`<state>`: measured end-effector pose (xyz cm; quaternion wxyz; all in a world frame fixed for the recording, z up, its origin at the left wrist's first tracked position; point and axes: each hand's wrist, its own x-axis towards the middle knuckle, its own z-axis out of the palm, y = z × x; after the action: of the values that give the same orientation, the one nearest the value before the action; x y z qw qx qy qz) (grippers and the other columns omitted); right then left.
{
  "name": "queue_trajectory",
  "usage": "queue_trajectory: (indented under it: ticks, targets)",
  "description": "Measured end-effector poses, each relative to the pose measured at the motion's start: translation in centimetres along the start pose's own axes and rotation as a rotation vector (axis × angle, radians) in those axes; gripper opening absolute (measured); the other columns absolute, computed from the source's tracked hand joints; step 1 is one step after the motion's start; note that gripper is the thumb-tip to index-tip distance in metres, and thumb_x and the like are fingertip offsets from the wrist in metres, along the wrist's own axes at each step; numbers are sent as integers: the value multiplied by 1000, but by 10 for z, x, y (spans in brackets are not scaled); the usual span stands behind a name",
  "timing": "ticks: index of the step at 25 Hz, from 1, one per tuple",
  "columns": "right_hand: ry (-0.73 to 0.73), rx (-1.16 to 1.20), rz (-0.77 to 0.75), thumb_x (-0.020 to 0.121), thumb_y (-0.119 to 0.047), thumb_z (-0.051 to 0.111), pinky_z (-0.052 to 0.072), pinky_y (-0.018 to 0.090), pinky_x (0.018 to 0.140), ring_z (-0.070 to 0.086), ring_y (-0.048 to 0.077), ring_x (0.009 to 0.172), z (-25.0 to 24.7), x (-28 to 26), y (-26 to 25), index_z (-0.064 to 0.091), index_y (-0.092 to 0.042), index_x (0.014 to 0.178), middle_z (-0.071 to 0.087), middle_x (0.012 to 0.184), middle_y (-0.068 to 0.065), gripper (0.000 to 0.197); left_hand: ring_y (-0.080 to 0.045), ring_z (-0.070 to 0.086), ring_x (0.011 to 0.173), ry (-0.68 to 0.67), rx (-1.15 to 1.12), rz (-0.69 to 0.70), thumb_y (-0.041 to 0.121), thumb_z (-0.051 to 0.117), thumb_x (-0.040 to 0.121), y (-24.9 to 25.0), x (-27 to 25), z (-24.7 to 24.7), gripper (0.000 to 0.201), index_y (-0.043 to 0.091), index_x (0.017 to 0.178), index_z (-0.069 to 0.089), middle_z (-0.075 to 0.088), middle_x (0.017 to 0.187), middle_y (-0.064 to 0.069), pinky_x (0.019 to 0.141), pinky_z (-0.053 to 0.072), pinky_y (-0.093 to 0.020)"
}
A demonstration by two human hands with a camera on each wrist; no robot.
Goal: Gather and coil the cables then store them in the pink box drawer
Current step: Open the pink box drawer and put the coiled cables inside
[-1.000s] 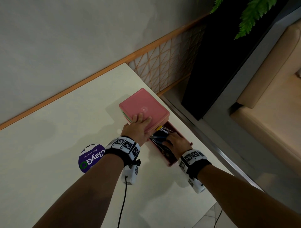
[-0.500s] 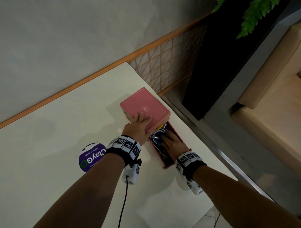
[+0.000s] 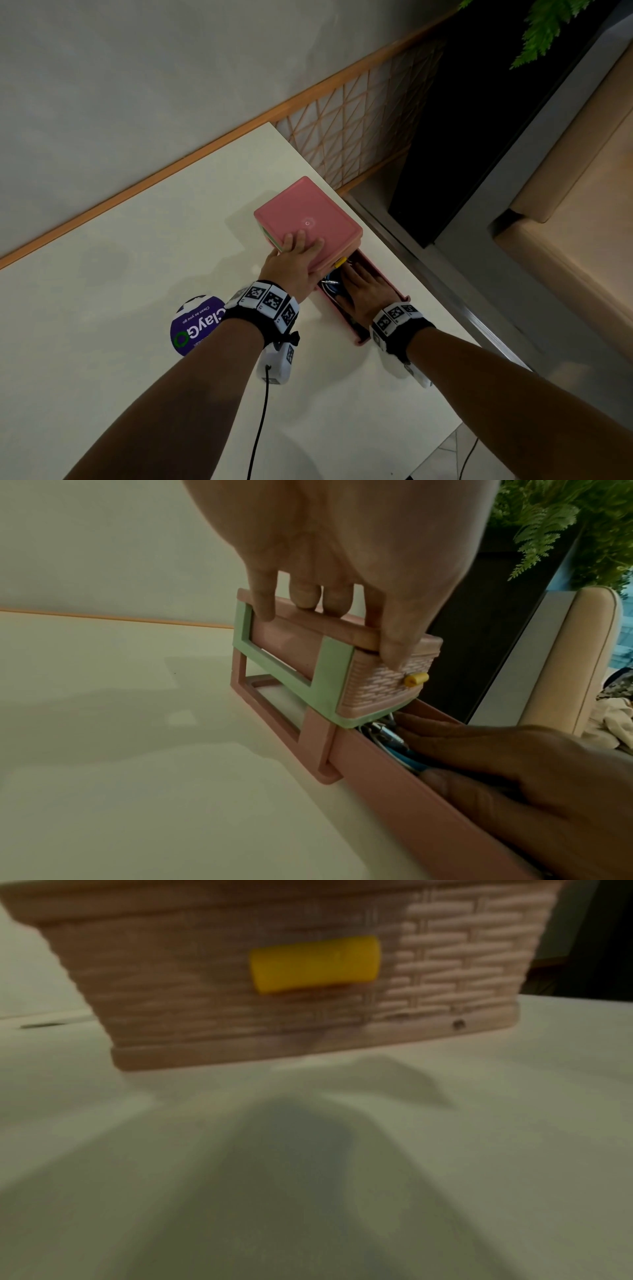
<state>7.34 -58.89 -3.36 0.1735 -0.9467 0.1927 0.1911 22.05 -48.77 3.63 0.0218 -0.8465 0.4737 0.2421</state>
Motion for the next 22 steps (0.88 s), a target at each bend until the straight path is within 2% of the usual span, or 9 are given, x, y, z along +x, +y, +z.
queue_trajectory:
  ticks: [6,8,9,11,13,16,17,20,22]
  targets:
    - [12,-35,-15,94,-48,25,21,44,114,12,26,144,-6,15,-3,4,-21,147,6,158,0,64,-37,4,147,-17,93,13,48,32,97,-2,4,-2,62,27,152,10,6,161,-13,120,7,-45]
    - [47,-33,-8,95,-46,27,21,46,114,15,28,143,-3,18,-7,11,-19,147,13,157,2,60,-38,2,147,-35,89,15,47,32,98,-2,4,-2,62,27,152,9,6,161,-13,120,6,-46]
    - [97,-26,10,95,-45,31,23,47,113,22,32,140,-2,17,-8,20,-19,145,22,154,6,58,-38,2,147,-37,82,15,47,32,98,-2,4,-2,62,27,152,9,5,161,-13,120,6,-46]
    - [234,-32,63,88,-44,49,38,50,102,47,35,118,0,12,-11,47,-17,132,50,131,12,51,-38,2,147,-29,73,17,46,32,98,-1,2,-2,61,27,152,10,6,161,-13,121,5,-46]
    - [313,-45,88,79,-44,61,52,45,78,60,30,86,-1,11,-11,65,-18,109,61,96,8,40,-38,3,147,-17,72,18,46,32,98,-2,2,-2,61,26,152,11,7,161,-13,121,6,-46]
    - [405,16,-21,80,-38,46,52,36,60,61,24,63,-6,14,-5,69,-17,93,66,78,3,35,-38,3,147,-14,85,21,45,33,98,-1,2,-1,61,26,152,10,7,161,-13,121,6,-46]
    - [444,15,-88,81,-34,45,51,35,59,61,25,60,-5,16,-4,69,-17,92,68,78,3,32,-37,3,147,-16,85,20,44,34,98,-1,2,-1,61,26,152,11,7,161,-13,121,6,-46]
    - [431,-56,-195,78,-28,64,51,35,62,63,26,65,0,16,-2,69,-22,97,71,85,4,20,-37,3,147,-19,74,21,46,33,98,-2,4,-2,61,27,152,11,6,161,-12,121,5,-45]
    - [367,-108,-201,82,-37,56,52,39,69,64,27,77,-2,12,-3,65,-24,108,69,94,6,30,-36,3,147,-18,71,24,47,32,98,-3,3,-2,61,27,152,11,6,161,-11,120,5,-45]
